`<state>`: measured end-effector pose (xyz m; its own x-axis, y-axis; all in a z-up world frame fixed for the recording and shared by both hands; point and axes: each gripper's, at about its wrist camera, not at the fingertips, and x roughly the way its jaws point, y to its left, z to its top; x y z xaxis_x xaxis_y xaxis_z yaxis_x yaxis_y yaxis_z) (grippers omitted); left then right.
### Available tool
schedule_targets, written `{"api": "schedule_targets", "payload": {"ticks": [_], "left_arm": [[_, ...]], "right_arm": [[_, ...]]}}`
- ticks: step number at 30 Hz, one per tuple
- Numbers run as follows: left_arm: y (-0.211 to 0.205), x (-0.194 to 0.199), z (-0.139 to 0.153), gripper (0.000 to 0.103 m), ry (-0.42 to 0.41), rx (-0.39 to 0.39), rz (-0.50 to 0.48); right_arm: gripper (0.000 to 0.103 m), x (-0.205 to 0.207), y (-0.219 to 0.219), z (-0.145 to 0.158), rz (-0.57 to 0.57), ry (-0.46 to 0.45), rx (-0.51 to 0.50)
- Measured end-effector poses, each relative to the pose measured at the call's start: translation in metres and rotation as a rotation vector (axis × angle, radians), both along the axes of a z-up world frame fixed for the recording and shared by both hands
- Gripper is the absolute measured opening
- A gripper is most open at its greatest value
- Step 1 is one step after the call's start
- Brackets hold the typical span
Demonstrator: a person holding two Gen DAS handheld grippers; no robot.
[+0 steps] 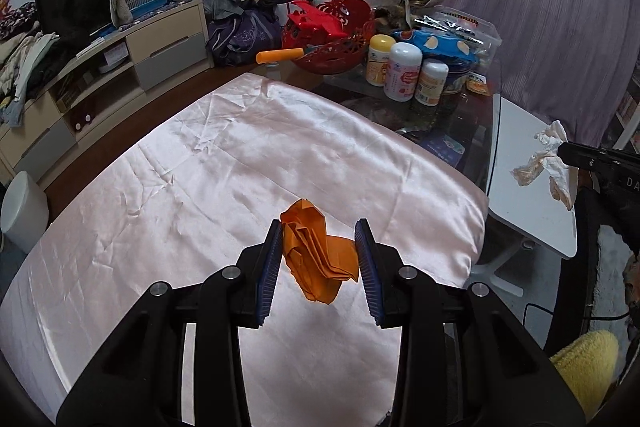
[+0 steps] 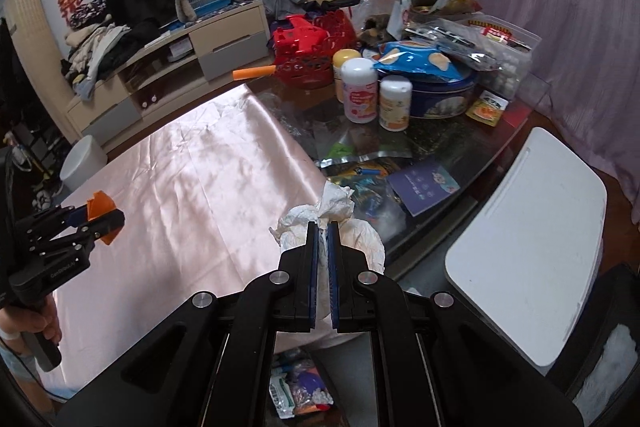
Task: Collect trash
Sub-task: 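Carry the orange cloth into the bin with the left tool while the right tool drops the tissue there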
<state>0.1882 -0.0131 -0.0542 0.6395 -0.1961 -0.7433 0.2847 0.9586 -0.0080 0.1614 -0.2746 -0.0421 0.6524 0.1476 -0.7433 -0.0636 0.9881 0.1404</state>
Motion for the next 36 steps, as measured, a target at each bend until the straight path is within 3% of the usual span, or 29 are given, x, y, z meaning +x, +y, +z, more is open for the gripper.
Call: {"api": "schedule_targets", "payload": {"ticks": [8,17,27,36], "left_arm": [[-0.011,-0.063,-0.01,0.035,0.018,-0.012,-0.038],[-0.021,-0.114,-0.056,0.035,0.089,-0.046,-0.09],[-0.036,-0.153,-0.13,0.035,0.191,-0.03,-0.138],[-0.047,-0.156,-0.184,0.035,0.308,-0.017,-0.149]], "right_arm": [[0.006,-0.069,-0.02,-0.017,-0.047,0.022,0.017],[0.006,-0.123,-0.012,-0.073,-0.077,0.108,0.057],[0.006,-0.149,0.006,-0.138,-0.09,0.23,0.109],[0.006,-0.155,0.022,-0.188,-0.101,0.326,0.151]]}}
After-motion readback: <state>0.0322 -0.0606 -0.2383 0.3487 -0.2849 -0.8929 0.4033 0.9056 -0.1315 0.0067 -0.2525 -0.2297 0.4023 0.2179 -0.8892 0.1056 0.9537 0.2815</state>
